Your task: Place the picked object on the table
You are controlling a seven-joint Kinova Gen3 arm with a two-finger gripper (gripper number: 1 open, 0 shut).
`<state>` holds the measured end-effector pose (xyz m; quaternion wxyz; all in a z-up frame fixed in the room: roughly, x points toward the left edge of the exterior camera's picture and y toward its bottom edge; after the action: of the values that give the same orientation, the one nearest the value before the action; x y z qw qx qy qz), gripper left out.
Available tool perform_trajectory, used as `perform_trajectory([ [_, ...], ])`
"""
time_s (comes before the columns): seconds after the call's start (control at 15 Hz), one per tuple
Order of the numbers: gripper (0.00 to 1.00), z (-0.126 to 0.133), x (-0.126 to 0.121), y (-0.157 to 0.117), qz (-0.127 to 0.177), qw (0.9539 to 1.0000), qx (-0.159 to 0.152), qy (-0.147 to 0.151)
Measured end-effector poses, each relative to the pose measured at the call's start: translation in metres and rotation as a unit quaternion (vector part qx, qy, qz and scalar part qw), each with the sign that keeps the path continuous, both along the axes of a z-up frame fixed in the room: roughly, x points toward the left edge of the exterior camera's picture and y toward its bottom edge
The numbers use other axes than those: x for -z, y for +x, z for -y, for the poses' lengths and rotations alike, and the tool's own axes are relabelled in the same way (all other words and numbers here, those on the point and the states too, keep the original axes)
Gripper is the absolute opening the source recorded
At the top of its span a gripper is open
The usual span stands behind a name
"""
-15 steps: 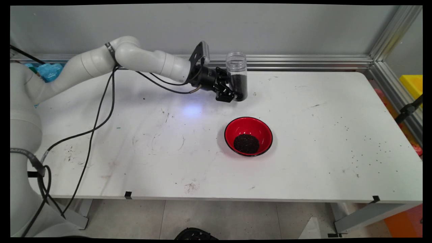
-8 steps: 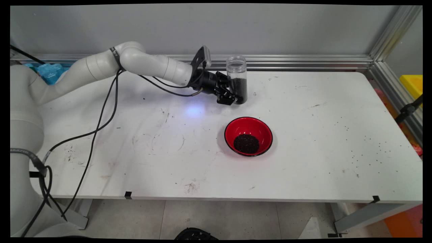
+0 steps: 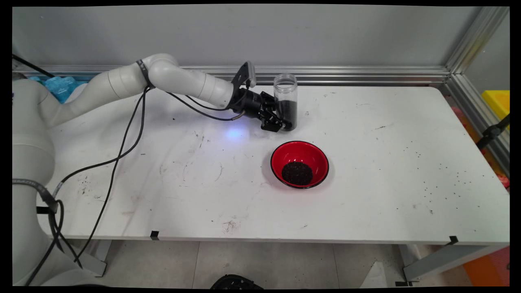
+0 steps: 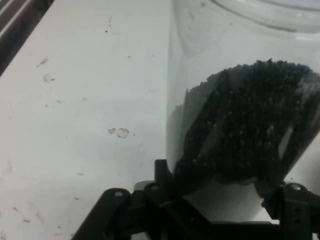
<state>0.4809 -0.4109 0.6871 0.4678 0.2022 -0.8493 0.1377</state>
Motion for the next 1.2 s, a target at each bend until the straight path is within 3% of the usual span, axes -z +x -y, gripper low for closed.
perform_trajectory([
  [1.07,0.0,0.0063,0.0105,-0.0051,0.005,0.9999,0.006,0.009],
  [1.13,1.0,0.0063,0.0108,-0.0053,0.005,0.9999,0.006,0.01],
  [1.2,1.0,0.0063,0.011,-0.0054,0.005,0.9999,0.006,0.011],
])
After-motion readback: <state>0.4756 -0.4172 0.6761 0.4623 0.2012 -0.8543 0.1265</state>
